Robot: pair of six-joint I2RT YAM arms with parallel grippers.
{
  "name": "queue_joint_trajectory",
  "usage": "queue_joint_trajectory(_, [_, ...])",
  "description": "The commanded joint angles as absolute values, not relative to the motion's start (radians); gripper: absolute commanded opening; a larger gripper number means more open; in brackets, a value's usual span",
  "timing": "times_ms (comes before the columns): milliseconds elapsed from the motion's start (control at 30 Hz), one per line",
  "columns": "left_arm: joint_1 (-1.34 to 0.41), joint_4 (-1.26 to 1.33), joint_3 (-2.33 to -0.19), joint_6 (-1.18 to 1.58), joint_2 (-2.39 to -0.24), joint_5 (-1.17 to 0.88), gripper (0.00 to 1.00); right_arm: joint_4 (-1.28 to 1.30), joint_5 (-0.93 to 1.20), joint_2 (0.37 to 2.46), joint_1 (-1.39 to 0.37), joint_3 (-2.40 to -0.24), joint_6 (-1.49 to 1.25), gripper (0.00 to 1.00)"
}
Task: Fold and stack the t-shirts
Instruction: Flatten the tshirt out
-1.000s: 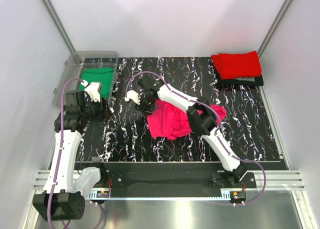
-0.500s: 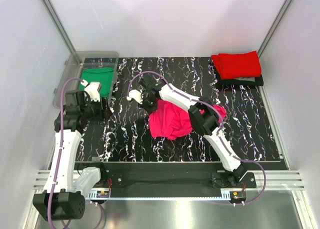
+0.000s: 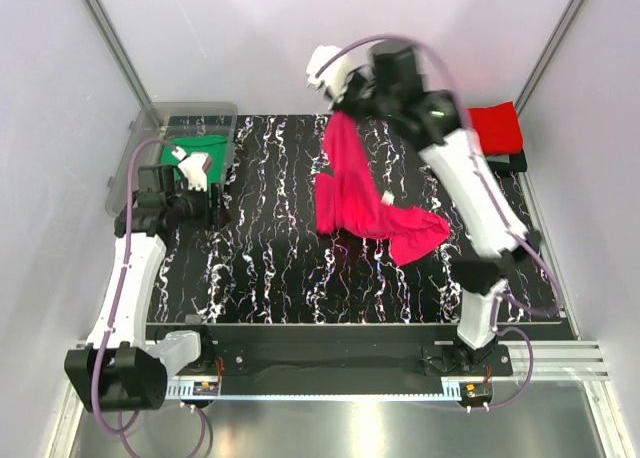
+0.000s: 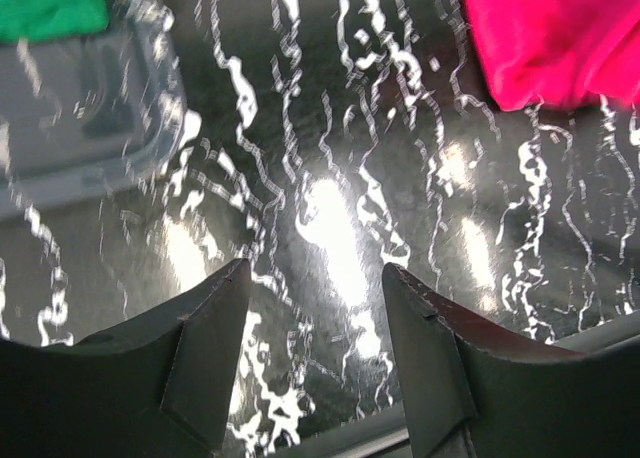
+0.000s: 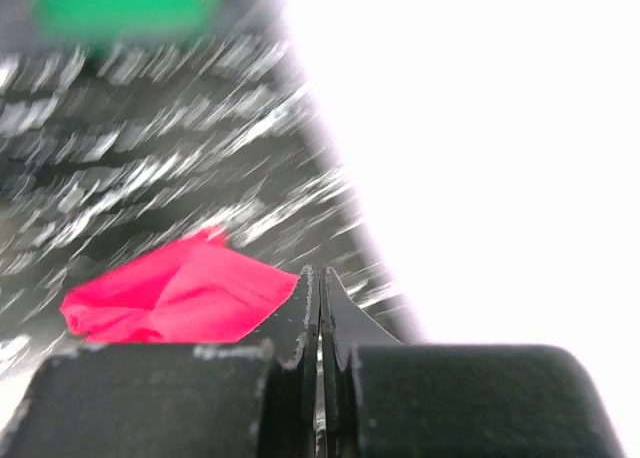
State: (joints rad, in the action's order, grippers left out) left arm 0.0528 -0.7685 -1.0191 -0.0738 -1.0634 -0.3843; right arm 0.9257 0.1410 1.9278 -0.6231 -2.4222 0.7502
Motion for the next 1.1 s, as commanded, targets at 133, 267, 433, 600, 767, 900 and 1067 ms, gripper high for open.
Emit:
queue_joint_trajectory(133, [-0.119, -0.696, -1.159, -0.198, -1.209, -0.404, 0.60, 0.893, -0.092, 1.740, -0.640, -2.589, 0.889, 0.00])
queue_joint_trajectory(267, [-0.256, -0.715, -1.252, -0.285, -1.331, -0.322, 0.60, 0.855, -0.241, 1.617, -0.620, -2.443, 0.982, 0.00])
queue_joint_trajectory(433, [-0.396, -0.704, -1.445, -0.310, -1.576, -0.250, 0.62, 0.808, -0.322, 1.480, -0.595, -2.125, 0.957, 0.00])
queue_joint_trajectory(600, [-0.468, -0.701, -1.687, -0.325, -1.879, -0.226, 0.64, 0.796, -0.313, 1.379, -0.508, -1.892, 0.951, 0.00])
queue_joint_trajectory(767, [-0.491, -0.709, -1.831, -0.334, -2.112, -0.195, 0.61, 0.782, -0.325, 1.322, -0.483, -1.755, 0.960, 0.00])
queue_joint_trajectory(900, [-0.492, -0.707, -1.876, -0.341, -2.187, -0.209, 0.61, 0.784, -0.310, 1.319, -0.453, -1.744, 0.939, 0.00])
queue_joint_trajectory(1067, [-0.515, -0.707, -1.888, -0.331, -2.227, -0.229, 0.61, 0.778, -0.290, 1.324, -0.431, -1.709, 0.919, 0.00])
